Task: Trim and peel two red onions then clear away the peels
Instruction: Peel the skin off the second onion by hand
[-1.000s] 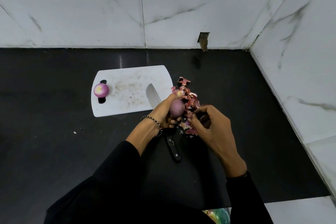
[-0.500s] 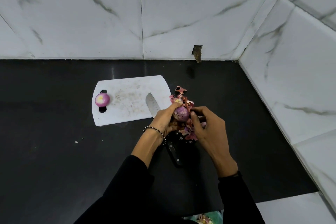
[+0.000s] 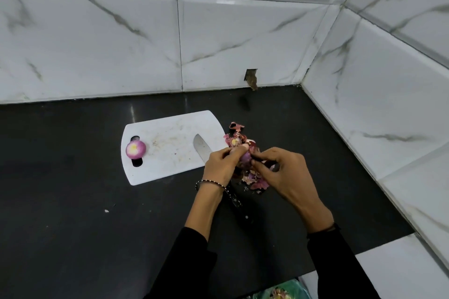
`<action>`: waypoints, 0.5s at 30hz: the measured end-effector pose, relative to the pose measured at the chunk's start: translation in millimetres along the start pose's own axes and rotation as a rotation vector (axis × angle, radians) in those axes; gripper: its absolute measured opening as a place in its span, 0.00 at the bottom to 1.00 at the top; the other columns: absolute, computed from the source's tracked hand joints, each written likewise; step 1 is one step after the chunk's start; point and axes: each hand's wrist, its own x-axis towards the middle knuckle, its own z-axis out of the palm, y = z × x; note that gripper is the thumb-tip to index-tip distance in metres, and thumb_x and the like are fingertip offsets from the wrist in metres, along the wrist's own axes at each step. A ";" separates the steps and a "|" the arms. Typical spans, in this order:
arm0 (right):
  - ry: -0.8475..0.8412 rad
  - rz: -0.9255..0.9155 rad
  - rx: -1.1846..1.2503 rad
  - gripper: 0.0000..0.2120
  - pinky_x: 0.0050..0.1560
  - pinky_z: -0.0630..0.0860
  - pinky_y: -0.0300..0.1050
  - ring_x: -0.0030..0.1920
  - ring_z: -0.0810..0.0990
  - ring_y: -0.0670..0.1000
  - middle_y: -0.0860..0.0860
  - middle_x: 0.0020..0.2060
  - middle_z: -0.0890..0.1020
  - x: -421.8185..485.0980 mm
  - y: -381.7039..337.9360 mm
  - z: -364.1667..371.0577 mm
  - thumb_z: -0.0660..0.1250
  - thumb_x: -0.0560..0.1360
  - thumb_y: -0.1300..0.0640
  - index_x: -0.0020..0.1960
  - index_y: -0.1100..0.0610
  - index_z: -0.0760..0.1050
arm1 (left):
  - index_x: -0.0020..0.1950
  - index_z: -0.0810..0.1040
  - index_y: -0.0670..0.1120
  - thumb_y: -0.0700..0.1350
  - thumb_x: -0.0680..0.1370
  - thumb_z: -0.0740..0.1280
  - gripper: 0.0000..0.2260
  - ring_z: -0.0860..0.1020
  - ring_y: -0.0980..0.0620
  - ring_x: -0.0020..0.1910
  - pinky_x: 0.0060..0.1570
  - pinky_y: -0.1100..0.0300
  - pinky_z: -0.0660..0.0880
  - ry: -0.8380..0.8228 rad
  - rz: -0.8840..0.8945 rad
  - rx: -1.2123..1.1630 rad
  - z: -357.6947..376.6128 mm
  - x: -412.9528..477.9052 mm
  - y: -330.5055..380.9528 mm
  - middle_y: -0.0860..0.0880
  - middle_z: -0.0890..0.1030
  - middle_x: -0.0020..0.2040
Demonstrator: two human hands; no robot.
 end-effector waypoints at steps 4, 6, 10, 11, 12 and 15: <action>-0.115 0.075 -0.116 0.07 0.43 0.79 0.44 0.42 0.80 0.41 0.40 0.41 0.82 8.4 -5.1 -9.4 0.73 0.74 0.45 0.49 0.47 0.83 | 0.43 0.87 0.50 0.59 0.72 0.73 0.13 0.84 0.50 0.47 0.53 0.49 0.81 -0.014 0.020 0.060 1.3 -4.0 -5.8 0.51 0.86 0.41; -0.142 0.087 -0.198 0.09 0.39 0.75 0.41 0.40 0.77 0.42 0.42 0.40 0.79 10.1 -9.9 -7.2 0.71 0.74 0.42 0.44 0.47 0.79 | 0.43 0.87 0.50 0.61 0.71 0.73 0.14 0.84 0.50 0.46 0.54 0.48 0.81 -0.019 -0.005 0.050 2.9 -7.3 -8.7 0.50 0.86 0.40; -0.056 0.142 -0.279 0.12 0.39 0.74 0.42 0.40 0.76 0.44 0.44 0.40 0.77 3.7 -16.5 7.7 0.68 0.75 0.41 0.43 0.48 0.74 | 0.39 0.87 0.54 0.66 0.67 0.73 0.16 0.84 0.48 0.47 0.53 0.48 0.81 0.024 -0.071 0.014 5.9 -11.9 -14.3 0.50 0.86 0.40; -0.033 0.153 -0.258 0.12 0.39 0.75 0.43 0.39 0.76 0.44 0.44 0.40 0.76 0.1 -16.8 10.8 0.68 0.75 0.41 0.43 0.49 0.74 | 0.38 0.87 0.55 0.68 0.65 0.73 0.18 0.84 0.48 0.47 0.54 0.49 0.81 0.029 -0.074 0.006 6.8 -14.1 -15.0 0.50 0.86 0.40; -0.023 0.157 -0.236 0.12 0.39 0.76 0.44 0.39 0.76 0.44 0.44 0.40 0.76 -3.2 -16.8 13.4 0.67 0.75 0.41 0.43 0.49 0.73 | 0.39 0.87 0.55 0.70 0.62 0.72 0.20 0.84 0.48 0.48 0.54 0.49 0.80 0.031 -0.077 -0.007 7.2 -15.4 -15.6 0.50 0.86 0.41; 0.001 0.168 -0.188 0.13 0.40 0.76 0.44 0.40 0.76 0.44 0.44 0.41 0.76 -11.8 -15.2 16.8 0.66 0.74 0.39 0.45 0.49 0.73 | 0.39 0.87 0.52 0.72 0.58 0.73 0.26 0.85 0.48 0.47 0.54 0.48 0.81 0.036 -0.085 -0.034 7.7 -15.7 -15.9 0.48 0.87 0.41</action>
